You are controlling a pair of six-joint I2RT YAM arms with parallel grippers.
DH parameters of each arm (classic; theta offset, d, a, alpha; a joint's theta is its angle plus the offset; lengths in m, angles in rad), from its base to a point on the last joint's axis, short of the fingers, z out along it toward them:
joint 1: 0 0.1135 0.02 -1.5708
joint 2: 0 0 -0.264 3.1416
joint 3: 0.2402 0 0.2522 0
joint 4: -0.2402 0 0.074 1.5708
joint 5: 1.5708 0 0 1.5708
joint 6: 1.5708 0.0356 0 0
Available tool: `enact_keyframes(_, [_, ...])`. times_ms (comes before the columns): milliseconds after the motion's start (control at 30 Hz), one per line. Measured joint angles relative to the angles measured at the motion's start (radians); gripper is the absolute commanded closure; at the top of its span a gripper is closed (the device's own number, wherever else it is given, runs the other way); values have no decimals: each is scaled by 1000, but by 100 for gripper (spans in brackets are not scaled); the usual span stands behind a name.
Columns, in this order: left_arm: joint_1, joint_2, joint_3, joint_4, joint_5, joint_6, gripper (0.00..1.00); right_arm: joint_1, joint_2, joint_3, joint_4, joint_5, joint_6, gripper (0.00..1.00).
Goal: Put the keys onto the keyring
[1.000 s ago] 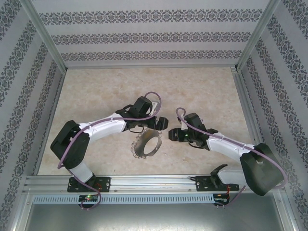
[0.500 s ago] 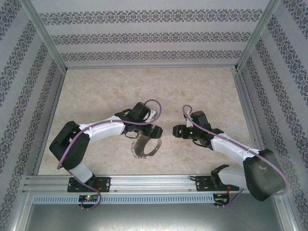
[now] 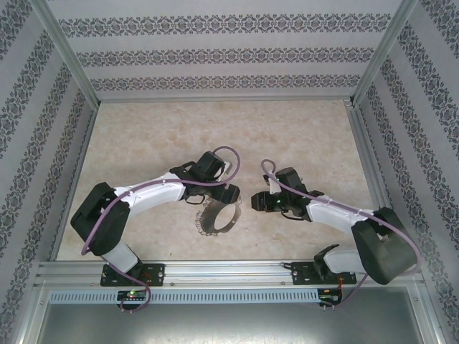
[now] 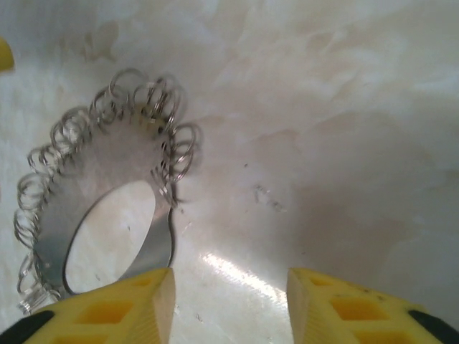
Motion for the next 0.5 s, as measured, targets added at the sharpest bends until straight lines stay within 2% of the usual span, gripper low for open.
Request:
enact_keyframes(167, [0, -10, 3, -5, -29, 0, 8, 42, 79, 41, 26, -10, -7, 64])
enact_keyframes(333, [0, -47, 5, -21, -77, -8, 0, 84, 126, 73, 43, -7, -6, 68])
enact_keyframes(500, [0, -112, 11, -33, -152, -40, 0, 105, 158, 92, 52, 2, -6, 71])
